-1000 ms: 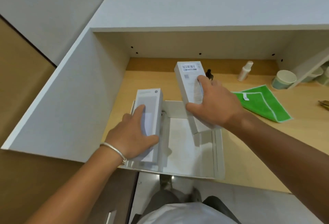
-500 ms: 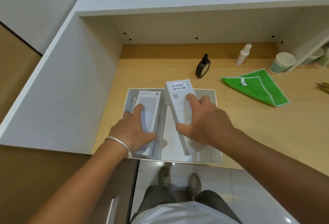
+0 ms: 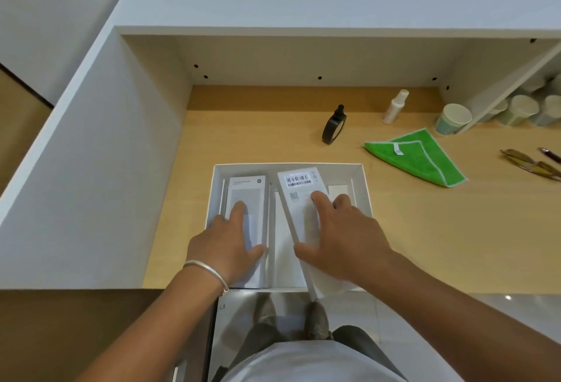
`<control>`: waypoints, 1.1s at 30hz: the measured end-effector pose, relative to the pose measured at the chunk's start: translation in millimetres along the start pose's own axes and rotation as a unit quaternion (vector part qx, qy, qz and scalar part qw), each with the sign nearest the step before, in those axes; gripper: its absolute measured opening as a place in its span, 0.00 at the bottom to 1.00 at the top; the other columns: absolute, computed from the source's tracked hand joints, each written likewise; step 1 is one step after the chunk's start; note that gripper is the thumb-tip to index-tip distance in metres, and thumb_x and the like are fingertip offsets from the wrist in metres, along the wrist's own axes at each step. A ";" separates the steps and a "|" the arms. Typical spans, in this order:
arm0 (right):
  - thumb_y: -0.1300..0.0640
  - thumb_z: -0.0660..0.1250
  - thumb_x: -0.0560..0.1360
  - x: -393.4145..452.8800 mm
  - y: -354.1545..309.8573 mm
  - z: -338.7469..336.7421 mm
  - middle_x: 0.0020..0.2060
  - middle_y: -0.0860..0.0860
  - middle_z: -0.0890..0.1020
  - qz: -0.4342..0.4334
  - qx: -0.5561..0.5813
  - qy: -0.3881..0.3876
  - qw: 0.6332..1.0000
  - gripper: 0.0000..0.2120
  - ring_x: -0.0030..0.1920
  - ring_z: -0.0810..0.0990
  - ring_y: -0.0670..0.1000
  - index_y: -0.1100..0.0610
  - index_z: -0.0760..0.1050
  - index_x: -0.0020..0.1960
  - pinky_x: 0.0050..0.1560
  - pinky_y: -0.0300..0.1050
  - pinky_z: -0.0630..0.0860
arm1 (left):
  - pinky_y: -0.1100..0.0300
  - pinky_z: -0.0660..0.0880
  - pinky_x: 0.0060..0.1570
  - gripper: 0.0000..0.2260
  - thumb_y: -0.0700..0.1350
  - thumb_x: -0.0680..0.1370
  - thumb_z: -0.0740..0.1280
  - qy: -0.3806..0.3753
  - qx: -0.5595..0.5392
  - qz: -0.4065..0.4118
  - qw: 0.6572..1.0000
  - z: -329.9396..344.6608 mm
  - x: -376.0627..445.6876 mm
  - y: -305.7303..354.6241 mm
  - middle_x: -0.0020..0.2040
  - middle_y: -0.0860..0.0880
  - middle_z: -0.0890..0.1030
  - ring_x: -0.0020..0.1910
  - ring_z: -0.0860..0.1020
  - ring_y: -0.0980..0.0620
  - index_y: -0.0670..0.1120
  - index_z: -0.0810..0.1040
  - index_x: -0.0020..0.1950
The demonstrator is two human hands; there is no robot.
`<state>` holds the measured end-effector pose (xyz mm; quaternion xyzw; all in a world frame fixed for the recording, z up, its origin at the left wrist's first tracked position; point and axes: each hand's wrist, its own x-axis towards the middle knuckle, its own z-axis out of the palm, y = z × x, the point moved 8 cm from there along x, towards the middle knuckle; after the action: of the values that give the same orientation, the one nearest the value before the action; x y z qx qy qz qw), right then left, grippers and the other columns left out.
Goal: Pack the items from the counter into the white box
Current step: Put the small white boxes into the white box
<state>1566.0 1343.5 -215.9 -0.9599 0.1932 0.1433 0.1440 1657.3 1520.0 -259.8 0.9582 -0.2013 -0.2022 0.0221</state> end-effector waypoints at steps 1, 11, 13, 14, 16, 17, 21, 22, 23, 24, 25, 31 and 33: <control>0.31 0.61 0.66 1.7 1.1 3.9 0.55 0.53 0.69 0.008 -0.002 -0.006 1.000 0.40 0.52 0.74 0.55 0.46 0.51 0.70 0.45 0.49 0.72 | 0.58 0.68 0.35 0.33 0.68 0.72 0.61 0.014 0.008 0.011 1.000 -4.4 -0.3 -0.3 0.57 0.50 0.75 0.44 0.79 0.47 0.57 0.54 0.71; 0.36 0.61 0.70 36.6 0.7 51.9 0.62 0.54 0.65 0.057 -0.018 -0.040 0.997 0.40 0.53 0.74 0.58 0.50 0.49 0.74 0.42 0.48 0.67 | 0.56 0.74 0.40 0.23 0.55 0.75 0.65 0.191 -0.144 0.055 0.970 -42.3 -0.7 -43.4 0.63 0.52 0.75 0.54 0.78 0.50 0.53 0.68 0.70; 0.36 0.62 0.70 40.4 -1.8 62.0 0.63 0.54 0.65 0.059 -0.013 -0.036 0.998 0.40 0.54 0.74 0.58 0.49 0.49 0.74 0.43 0.48 0.68 | 0.57 0.71 0.40 0.24 0.56 0.75 0.65 0.185 -0.154 0.045 0.970 -35.7 2.3 -50.8 0.64 0.52 0.74 0.55 0.78 0.50 0.54 0.67 0.71; 0.37 0.62 0.70 42.3 -3.3 68.1 0.63 0.54 0.65 0.060 -0.009 -0.037 0.997 0.39 0.55 0.74 0.58 0.50 0.49 0.73 0.43 0.48 0.69 | 0.57 0.71 0.41 0.26 0.57 0.75 0.65 0.173 -0.164 0.038 0.970 -30.3 4.3 -54.3 0.65 0.51 0.74 0.56 0.77 0.50 0.54 0.65 0.71; 0.37 0.63 0.70 44.6 -4.3 77.2 0.62 0.54 0.66 0.065 0.003 -0.041 0.997 0.39 0.55 0.73 0.58 0.50 0.50 0.73 0.45 0.49 0.73 | 0.55 0.73 0.44 0.29 0.58 0.76 0.64 0.143 -0.191 0.021 0.971 -20.5 7.2 -58.5 0.67 0.51 0.73 0.59 0.76 0.50 0.52 0.62 0.74; 0.37 0.64 0.70 46.3 -5.0 82.4 0.62 0.54 0.65 0.068 0.007 -0.046 0.997 0.38 0.55 0.73 0.58 0.50 0.51 0.72 0.46 0.50 0.74 | 0.53 0.75 0.48 0.30 0.59 0.76 0.64 0.123 -0.209 0.014 0.970 -14.8 9.6 -60.4 0.68 0.51 0.72 0.61 0.76 0.50 0.52 0.60 0.75; 0.35 0.63 0.71 51.6 -10.5 97.1 0.61 0.54 0.65 0.061 0.002 -0.050 0.997 0.35 0.52 0.74 0.58 0.50 0.53 0.68 0.44 0.49 0.73 | 0.54 0.76 0.51 0.23 0.59 0.77 0.61 0.045 -0.277 0.019 0.960 1.2 14.2 -59.7 0.64 0.55 0.76 0.57 0.76 0.53 0.54 0.66 0.71; 0.36 0.62 0.72 52.5 -11.9 99.9 0.62 0.54 0.65 0.059 0.002 -0.052 0.997 0.34 0.52 0.74 0.57 0.50 0.53 0.69 0.43 0.48 0.71 | 0.56 0.75 0.47 0.19 0.59 0.78 0.59 0.037 -0.281 0.028 0.959 2.8 13.9 -58.8 0.59 0.56 0.78 0.53 0.77 0.54 0.55 0.68 0.67; 0.37 0.62 0.73 53.0 -13.0 102.9 0.63 0.54 0.64 0.056 0.003 -0.056 0.997 0.33 0.52 0.74 0.57 0.50 0.53 0.70 0.42 0.48 0.70 | 0.57 0.74 0.46 0.17 0.58 0.79 0.58 0.030 -0.279 0.034 0.959 4.1 14.0 -58.2 0.56 0.56 0.79 0.50 0.77 0.54 0.55 0.70 0.65; 0.38 0.61 0.74 53.2 -13.8 105.1 0.65 0.54 0.64 0.053 0.004 -0.061 0.997 0.32 0.53 0.74 0.57 0.49 0.53 0.71 0.42 0.47 0.70 | 0.57 0.75 0.45 0.16 0.57 0.79 0.57 0.022 -0.276 0.037 0.960 5.5 14.7 -58.4 0.53 0.56 0.80 0.49 0.78 0.54 0.53 0.71 0.64; 0.39 0.61 0.74 52.7 -14.0 105.9 0.66 0.53 0.64 0.050 0.002 -0.063 0.997 0.32 0.55 0.74 0.56 0.49 0.53 0.72 0.42 0.46 0.70 | 0.56 0.75 0.44 0.15 0.55 0.80 0.56 0.016 -0.274 0.040 0.961 6.7 15.5 -58.8 0.50 0.55 0.81 0.46 0.79 0.53 0.52 0.72 0.63; 0.42 0.61 0.75 35.9 -7.3 71.8 0.74 0.54 0.61 0.006 -0.040 0.009 0.999 0.33 0.73 0.59 0.56 0.49 0.53 0.76 0.70 0.52 0.61 | 0.56 0.66 0.28 0.08 0.45 0.81 0.54 0.016 -0.235 0.065 0.970 6.6 22.4 -58.9 0.30 0.46 0.72 0.26 0.70 0.49 0.45 0.72 0.51; 0.43 0.63 0.75 24.6 -2.0 52.2 0.74 0.55 0.62 -0.015 -0.060 0.058 0.996 0.33 0.75 0.55 0.57 0.50 0.57 0.76 0.75 0.54 0.54 | 0.56 0.65 0.27 0.09 0.44 0.81 0.54 0.012 -0.225 0.071 0.972 5.7 24.6 -57.0 0.30 0.46 0.72 0.26 0.70 0.49 0.44 0.72 0.52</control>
<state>1577.1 1354.4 -271.4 -0.9763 0.1781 0.0966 0.0765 1697.1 1562.9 -281.3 0.9140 -0.2179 -0.2290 0.2543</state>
